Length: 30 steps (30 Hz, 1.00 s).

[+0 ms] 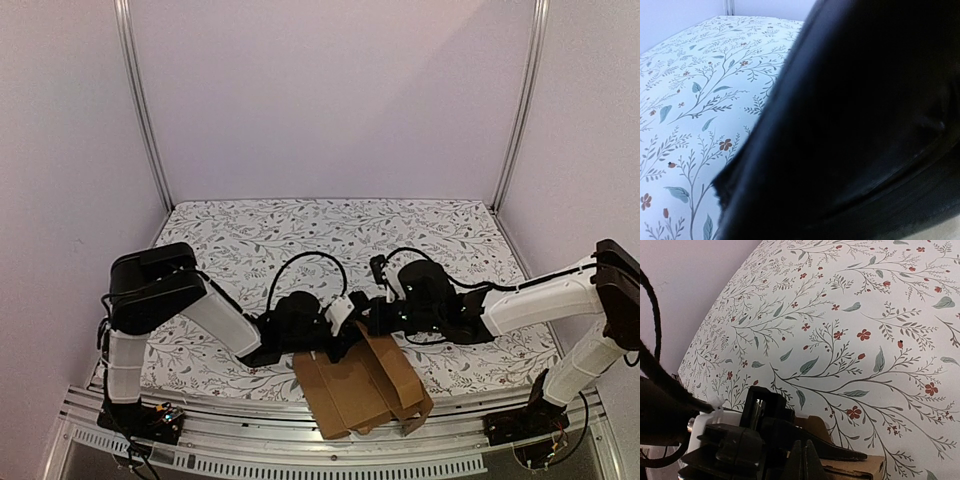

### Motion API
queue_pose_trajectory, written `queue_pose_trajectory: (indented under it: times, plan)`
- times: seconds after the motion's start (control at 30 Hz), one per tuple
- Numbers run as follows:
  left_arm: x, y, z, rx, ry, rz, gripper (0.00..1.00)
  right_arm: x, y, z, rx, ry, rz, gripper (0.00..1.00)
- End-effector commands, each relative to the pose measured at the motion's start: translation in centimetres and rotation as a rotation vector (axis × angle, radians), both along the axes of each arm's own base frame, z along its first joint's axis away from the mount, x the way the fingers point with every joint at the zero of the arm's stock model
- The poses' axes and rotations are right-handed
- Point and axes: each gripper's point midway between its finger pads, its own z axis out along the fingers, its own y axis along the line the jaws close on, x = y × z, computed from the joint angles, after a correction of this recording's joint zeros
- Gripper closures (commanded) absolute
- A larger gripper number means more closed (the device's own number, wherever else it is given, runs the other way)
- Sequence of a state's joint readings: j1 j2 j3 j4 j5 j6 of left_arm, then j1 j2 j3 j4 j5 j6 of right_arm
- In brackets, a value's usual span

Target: Fold the paper box

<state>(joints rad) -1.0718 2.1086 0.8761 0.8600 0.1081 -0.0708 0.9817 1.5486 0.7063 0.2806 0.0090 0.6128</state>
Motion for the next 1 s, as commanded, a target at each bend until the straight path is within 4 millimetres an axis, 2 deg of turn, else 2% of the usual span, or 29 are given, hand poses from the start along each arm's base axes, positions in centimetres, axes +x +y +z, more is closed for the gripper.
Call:
queue_pose_trajectory:
  times: [0.0,0.27,0.5,0.7,0.97]
  plan:
    - [-1.3,-1.6,0.7,-0.068,-0.053,-0.042,0.89,-1.1,-1.9,-2.9,-0.089,0.065,-0.022,1.0]
    - [-2.1,-1.9,1.2,-0.161,-0.112,-0.072,0.88,-1.6,-2.3,-2.9,-0.072,0.075,-0.025,1.0]
    - [-3.2,-1.6,2.3,-0.281,-0.184,-0.123,0.8,-1.8,-2.7,-2.7,-0.064,0.076,-0.027,1.0]
    - [-3.1,-2.1,2.0,-0.267,-0.174,-0.133,0.78,-1.9,-3.0,-2.7,-0.064,0.076,-0.037,1.0]
    - [-2.9,-3.1,2.7,-0.279,-0.185,-0.153,0.76,-2.0,-3.3,-2.7,-0.061,0.078,-0.044,1.0]
